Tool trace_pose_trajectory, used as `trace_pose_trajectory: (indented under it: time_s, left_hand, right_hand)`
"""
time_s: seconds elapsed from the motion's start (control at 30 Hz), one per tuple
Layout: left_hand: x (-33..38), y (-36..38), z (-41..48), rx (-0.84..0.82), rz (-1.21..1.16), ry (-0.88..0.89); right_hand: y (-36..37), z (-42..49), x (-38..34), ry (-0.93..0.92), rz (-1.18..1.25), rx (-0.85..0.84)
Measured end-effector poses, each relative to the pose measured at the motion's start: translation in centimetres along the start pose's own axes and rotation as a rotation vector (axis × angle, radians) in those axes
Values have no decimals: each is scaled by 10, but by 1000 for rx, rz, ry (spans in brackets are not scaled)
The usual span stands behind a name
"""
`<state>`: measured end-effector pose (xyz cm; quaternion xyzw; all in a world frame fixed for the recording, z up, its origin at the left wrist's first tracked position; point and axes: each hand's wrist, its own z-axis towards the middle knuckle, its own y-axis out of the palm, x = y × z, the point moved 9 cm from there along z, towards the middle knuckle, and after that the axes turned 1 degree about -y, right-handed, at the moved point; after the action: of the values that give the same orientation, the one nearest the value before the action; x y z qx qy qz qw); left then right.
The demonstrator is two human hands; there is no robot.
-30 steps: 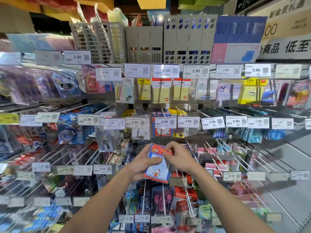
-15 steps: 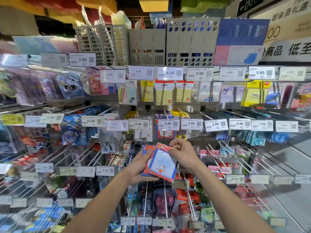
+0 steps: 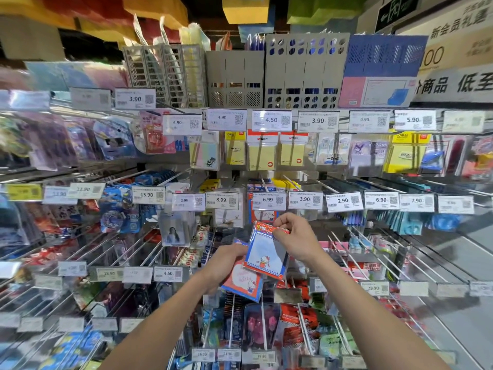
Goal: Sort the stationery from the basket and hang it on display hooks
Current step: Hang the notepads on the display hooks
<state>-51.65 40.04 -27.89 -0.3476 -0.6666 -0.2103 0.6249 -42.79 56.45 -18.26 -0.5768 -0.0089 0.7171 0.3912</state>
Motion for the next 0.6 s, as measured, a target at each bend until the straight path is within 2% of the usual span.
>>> trace_pose_trajectory:
  time_s: [0.07, 0.17, 0.23, 0.3, 0.37, 0.43, 0.53, 0.6]
  left_hand:
    - [4, 8, -1, -36, -71, -5]
    - [7, 13, 5, -76, 6, 88]
    - [13, 14, 5, -74, 21, 140]
    - [15, 11, 5, -45, 2, 172]
    - [18, 10, 4, -35, -13, 177]
    - [18, 6, 3, -14, -22, 182]
    - [21, 2, 3, 15, 2, 187]
    - [23, 1, 6, 21, -13, 190]
  right_hand:
    - [3, 1, -2, -9, -11, 2]
    - [2, 0, -12, -45, -62, 25]
    - [-2, -3, -24, -131, -274, 70]
    - [-12, -11, -41, -247, -538, 201]
    - [-27, -20, -61, -391, -653, 386]
    - [-35, -23, -76, -514, -754, 479]
    - [-32, -5, -78, -499, -964, 347]
    - [-31, 7, -76, -471, -1012, 262]
